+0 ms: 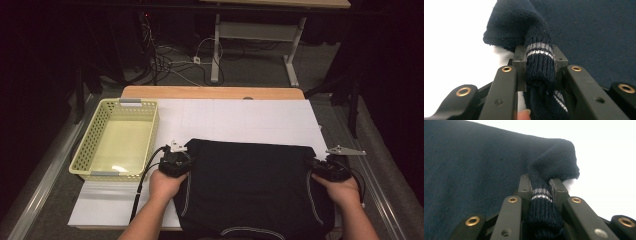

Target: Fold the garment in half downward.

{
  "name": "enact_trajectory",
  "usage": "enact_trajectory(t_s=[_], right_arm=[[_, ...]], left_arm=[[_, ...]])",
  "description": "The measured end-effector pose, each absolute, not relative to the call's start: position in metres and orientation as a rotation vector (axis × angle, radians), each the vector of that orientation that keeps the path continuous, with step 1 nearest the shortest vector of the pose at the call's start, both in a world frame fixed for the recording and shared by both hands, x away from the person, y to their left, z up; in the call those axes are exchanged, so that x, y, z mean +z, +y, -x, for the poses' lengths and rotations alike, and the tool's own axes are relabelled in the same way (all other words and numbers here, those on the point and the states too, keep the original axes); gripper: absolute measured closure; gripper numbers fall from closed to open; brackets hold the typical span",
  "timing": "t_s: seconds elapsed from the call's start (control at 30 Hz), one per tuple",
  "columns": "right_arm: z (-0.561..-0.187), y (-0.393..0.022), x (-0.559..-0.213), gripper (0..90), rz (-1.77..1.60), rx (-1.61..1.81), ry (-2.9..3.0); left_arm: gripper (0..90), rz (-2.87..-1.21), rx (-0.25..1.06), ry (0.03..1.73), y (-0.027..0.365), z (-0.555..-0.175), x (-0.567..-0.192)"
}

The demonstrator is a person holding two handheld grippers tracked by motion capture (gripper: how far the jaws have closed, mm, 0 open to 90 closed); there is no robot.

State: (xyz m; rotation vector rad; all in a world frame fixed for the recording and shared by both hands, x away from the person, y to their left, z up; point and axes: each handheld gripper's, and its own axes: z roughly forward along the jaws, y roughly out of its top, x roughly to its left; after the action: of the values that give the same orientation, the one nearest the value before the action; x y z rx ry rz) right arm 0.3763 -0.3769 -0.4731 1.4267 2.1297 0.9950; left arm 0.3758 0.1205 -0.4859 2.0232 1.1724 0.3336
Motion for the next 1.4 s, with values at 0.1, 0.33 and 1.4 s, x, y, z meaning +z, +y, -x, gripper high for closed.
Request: enact_trajectory(t_s=[0.1, 0.33, 1.4], right_arm=[[-0.370, -0.375, -0.471, 77.7, -1.353, 0.992, 2.111], [-0.379, -0.378, -0.442, 78.8, -1.292, 1.039, 1.997], [-0.261, -0.376, -0.458, 43.6, -1.273, 1.020, 2.036]], left_arm=[[71.6, -1.987, 0.369, 1.139, 0.120, -0.370, -0.478], [72.2, -1.980, 0.450, 1.120, 0.121, -0.384, -0.456], [38.5, -2.086, 0.283, 0.935, 0.130, -0.277, -0.479]])
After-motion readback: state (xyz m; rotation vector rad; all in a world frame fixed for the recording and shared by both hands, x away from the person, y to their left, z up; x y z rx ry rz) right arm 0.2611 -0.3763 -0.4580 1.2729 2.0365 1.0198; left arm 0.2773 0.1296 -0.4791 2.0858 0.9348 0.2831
